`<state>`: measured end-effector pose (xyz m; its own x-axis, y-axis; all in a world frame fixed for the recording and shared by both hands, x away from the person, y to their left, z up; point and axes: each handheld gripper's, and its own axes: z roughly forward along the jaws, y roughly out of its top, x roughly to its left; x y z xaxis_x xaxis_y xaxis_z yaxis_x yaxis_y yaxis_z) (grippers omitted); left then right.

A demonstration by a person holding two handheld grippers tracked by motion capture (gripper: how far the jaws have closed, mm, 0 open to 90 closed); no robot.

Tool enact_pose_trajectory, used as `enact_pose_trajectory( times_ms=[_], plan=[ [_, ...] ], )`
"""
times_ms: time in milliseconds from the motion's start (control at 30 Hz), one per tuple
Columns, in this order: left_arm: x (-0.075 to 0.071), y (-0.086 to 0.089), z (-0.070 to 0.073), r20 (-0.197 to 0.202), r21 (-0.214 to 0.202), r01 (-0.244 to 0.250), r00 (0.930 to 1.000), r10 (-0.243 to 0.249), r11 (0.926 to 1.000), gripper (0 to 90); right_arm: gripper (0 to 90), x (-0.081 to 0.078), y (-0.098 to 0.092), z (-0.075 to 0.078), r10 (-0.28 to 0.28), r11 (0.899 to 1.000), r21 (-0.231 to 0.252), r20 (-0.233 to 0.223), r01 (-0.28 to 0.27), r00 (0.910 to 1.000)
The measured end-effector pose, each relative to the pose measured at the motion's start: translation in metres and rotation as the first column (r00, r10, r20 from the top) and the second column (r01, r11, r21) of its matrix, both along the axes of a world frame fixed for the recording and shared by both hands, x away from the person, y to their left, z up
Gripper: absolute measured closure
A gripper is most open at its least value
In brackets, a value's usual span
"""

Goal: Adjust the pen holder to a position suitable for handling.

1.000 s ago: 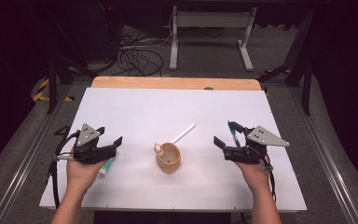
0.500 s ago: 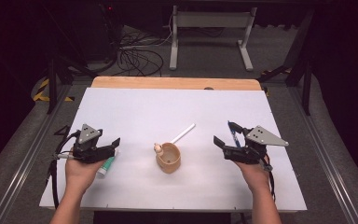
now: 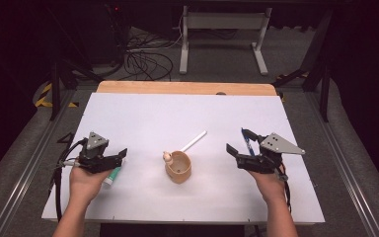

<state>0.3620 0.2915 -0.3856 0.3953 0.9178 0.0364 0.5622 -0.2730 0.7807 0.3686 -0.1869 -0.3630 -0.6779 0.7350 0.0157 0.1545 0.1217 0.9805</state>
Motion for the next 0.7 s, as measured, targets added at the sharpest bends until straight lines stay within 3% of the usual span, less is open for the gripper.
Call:
enact_pose_trajectory(
  times_ms=[300, 400, 700],
  plan=[
    [0.003, -0.001, -0.005, -0.047, 0.05, -0.021, 0.9986, 0.024, 0.9985, 26.7, 19.6, -0.001, 0.0, 0.002, -0.012, 1.0, -0.004, 0.008, 0.012, 0.9999],
    [0.005, -0.002, -0.008, -0.063, 0.049, -0.022, 0.9977, 0.025, 0.9986, 27.6, 19.6, -0.001, 0.0, 0.002, -0.014, 1.0, -0.005, 0.011, 0.014, 0.9998],
    [0.008, -0.004, -0.013, -0.132, 0.094, -0.024, 0.9906, 0.036, 0.9953, 35.3, 19.6, -0.001, 0.0, 0.002, -0.018, 1.0, -0.008, 0.007, 0.018, 0.9998]
  ],
)
